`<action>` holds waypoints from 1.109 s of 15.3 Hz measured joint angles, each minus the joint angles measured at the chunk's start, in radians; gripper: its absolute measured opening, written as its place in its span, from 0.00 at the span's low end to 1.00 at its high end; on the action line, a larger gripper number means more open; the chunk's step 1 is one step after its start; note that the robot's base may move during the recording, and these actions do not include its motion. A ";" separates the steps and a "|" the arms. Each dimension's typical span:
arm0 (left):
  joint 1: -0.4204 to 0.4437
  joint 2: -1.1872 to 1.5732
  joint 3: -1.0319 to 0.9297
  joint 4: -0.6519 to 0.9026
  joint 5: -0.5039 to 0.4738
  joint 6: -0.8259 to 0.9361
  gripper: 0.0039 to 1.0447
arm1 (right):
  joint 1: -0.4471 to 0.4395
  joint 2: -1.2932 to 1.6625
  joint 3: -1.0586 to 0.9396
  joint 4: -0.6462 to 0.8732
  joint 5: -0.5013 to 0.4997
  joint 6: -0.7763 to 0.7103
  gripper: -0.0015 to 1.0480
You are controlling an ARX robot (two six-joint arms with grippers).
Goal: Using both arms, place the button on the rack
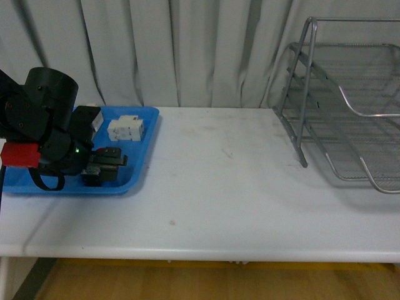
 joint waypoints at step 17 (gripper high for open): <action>-0.009 -1.060 -0.764 0.063 0.042 -0.016 0.34 | 0.000 0.000 0.000 0.000 0.000 0.000 0.94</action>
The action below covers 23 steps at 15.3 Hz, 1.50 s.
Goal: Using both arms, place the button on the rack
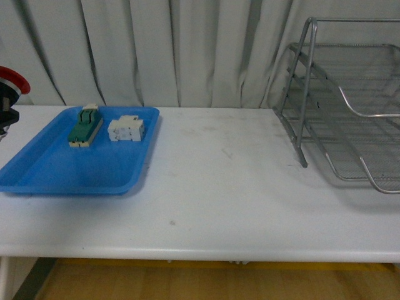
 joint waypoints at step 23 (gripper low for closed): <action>-0.031 -0.019 -0.096 0.058 -0.010 -0.004 0.34 | 0.000 0.000 0.000 0.000 0.000 0.000 0.94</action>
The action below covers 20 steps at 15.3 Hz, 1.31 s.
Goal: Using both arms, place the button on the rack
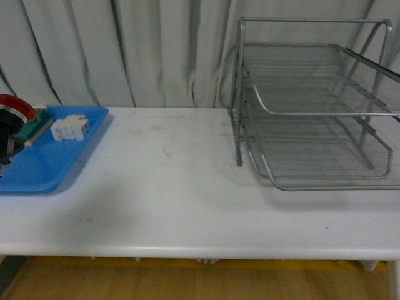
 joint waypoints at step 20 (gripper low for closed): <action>-0.428 0.645 0.826 -0.178 -0.036 0.037 0.34 | 0.000 0.000 0.000 -0.001 0.003 0.000 0.94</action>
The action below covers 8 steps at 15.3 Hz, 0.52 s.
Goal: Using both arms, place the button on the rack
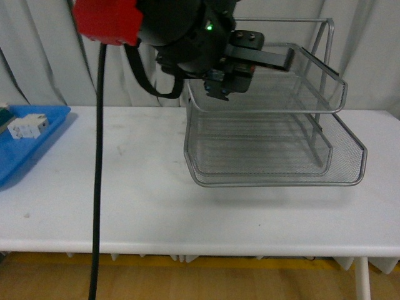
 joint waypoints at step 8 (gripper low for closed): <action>-0.106 0.144 0.078 -0.091 0.041 0.077 0.34 | 0.000 0.000 0.000 0.000 0.000 0.000 0.94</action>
